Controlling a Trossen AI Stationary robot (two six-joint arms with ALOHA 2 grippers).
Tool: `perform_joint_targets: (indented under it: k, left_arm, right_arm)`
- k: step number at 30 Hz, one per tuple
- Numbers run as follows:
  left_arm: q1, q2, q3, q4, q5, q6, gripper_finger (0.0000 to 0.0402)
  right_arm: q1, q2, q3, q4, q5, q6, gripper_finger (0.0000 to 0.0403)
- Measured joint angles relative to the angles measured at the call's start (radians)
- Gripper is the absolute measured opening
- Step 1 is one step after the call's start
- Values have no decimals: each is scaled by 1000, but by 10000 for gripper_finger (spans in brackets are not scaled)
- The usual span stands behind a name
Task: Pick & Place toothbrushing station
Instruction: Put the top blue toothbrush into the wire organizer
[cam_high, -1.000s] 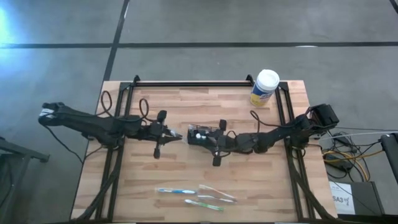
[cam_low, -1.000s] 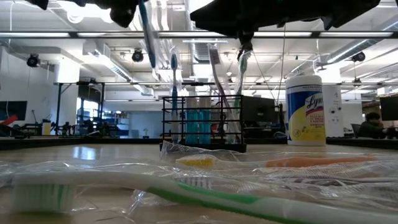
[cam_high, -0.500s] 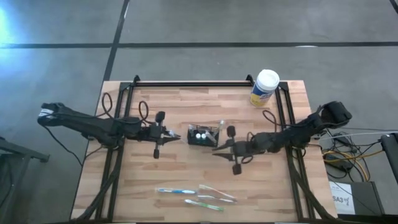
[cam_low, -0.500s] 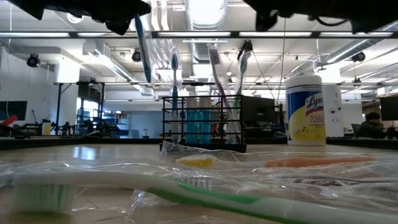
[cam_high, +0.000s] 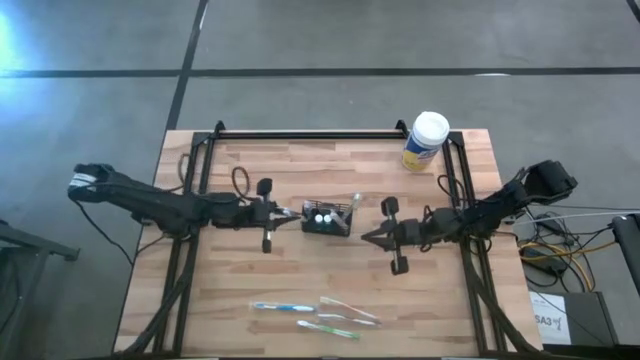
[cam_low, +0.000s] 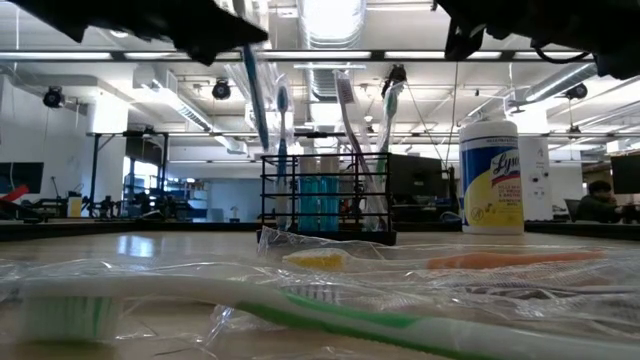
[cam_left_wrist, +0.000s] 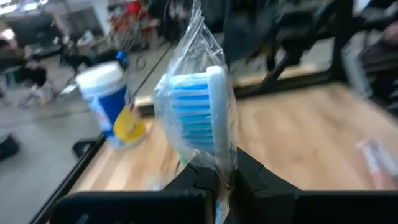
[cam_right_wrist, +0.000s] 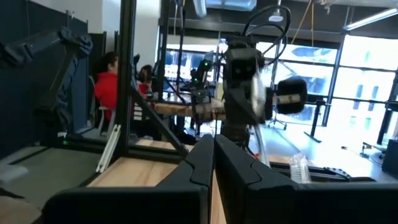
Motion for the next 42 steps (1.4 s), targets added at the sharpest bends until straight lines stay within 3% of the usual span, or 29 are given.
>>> perform_joint_targets:
  k: [6, 16, 25, 33, 42]
  left_arm:
    - [7, 113, 0, 118, -20, 34, 15]
    - [32, 205, 0, 131, -49, -4, 15]
    - [33, 299, 0, 142, -156, -90, 15]
    - [32, 393, 0, 192, -163, -102, 16]
    - [33, 387, 0, 183, -123, -147, 69]
  right_arm:
    - [0, 1, 1, -3, 2, -5, 11]
    - [0, 3, 14, -28, 2, -9, 11]
    - [0, 3, 18, -28, 2, -8, 11]
    - [0, 3, 18, -28, 2, -8, 11]
    - [0, 4, 18, -29, 2, -8, 11]
